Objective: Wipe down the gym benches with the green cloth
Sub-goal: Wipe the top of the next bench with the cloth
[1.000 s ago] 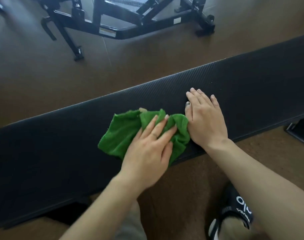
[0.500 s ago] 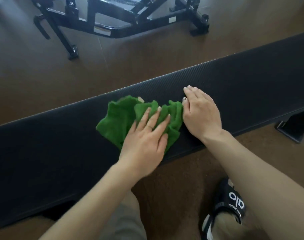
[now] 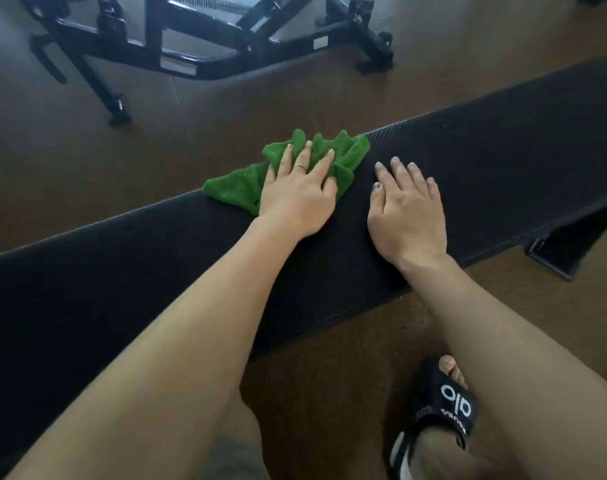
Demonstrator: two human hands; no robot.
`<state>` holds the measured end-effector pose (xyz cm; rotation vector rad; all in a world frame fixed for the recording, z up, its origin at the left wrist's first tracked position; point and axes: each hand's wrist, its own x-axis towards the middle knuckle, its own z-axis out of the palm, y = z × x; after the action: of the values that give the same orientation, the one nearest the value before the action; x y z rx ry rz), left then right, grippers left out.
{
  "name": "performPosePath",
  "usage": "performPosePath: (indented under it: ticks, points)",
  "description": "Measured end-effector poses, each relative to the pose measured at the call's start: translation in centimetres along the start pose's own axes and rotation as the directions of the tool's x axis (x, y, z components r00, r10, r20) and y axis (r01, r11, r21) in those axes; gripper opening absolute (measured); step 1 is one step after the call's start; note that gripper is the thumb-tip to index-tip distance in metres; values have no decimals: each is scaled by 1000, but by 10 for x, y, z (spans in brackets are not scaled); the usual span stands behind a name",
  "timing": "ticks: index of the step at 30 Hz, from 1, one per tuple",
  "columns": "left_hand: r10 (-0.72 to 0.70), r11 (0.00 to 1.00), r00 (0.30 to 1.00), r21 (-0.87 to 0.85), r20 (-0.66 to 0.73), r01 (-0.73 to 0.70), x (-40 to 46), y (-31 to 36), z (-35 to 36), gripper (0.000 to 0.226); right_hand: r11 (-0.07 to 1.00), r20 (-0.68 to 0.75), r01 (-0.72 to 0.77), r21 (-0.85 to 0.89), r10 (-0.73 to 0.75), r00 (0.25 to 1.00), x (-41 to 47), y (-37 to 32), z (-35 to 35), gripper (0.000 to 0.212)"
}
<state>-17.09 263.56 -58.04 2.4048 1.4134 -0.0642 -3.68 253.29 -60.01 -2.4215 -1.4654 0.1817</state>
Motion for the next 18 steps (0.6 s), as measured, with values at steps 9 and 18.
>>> performPosePath:
  ticks: [9,18]
  points:
    - [226,965,972,148,-61,-215,-193,-33,44,57,999,-47,-5,38,6,999,0,0,-1,55]
    - [139,990,989,47,-49,-137,-91,2,26,53,996,-45,-23,87,27,999,-1,0,-6,51]
